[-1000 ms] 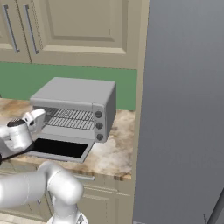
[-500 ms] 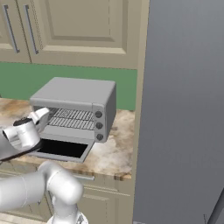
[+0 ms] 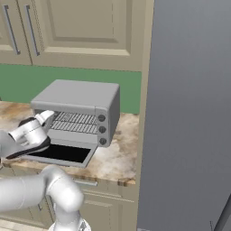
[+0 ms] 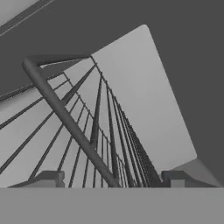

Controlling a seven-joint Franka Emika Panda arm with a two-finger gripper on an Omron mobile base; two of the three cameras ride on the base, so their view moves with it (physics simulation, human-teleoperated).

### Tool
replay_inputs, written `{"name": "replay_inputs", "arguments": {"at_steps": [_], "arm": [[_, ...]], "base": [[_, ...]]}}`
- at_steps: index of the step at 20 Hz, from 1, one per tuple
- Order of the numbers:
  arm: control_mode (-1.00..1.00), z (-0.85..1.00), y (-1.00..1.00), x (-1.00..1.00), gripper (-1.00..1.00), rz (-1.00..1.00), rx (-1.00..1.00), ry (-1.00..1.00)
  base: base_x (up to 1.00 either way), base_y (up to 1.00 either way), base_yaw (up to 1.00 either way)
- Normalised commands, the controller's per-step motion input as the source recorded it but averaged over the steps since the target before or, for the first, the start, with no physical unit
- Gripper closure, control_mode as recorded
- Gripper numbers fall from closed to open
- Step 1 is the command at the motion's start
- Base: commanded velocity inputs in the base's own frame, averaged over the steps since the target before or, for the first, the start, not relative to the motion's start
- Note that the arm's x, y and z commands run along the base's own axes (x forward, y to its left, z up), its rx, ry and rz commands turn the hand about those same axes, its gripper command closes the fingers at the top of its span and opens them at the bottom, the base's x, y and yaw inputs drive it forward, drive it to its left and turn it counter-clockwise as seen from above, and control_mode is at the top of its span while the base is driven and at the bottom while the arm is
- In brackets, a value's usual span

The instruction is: Pick up the bagel from the plate, place it on the toaster oven rack, close the door, and set the timer.

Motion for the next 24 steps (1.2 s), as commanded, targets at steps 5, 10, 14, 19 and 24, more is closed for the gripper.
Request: {"name": "replay_inputs", "arguments": {"at_steps": [5,10,14,19,24], "arm": [[-1.00,-0.07,0.04,0.11,1.00,0.00,-0.01,0.03],[-1.00,-0.03,0.01,-0.07,1.00,0.00,0.00,0.08],[-1.00,0.00,0.08,-0.27,1.00,0.00,0.00,0.07],[-1.00,0.00,0.13,-0.42,1.00,0.00,0.00,0.08],[-1.00,0.00,0.12,-0.70,1.00,0.00,0.00,0.07]], "base": [[0.00,0.00,0.00],[0.00,0.00,0.00],[0.00,0.00,0.00],[0.00,0.00,0.00],[0.00,0.00,0.00]]}}
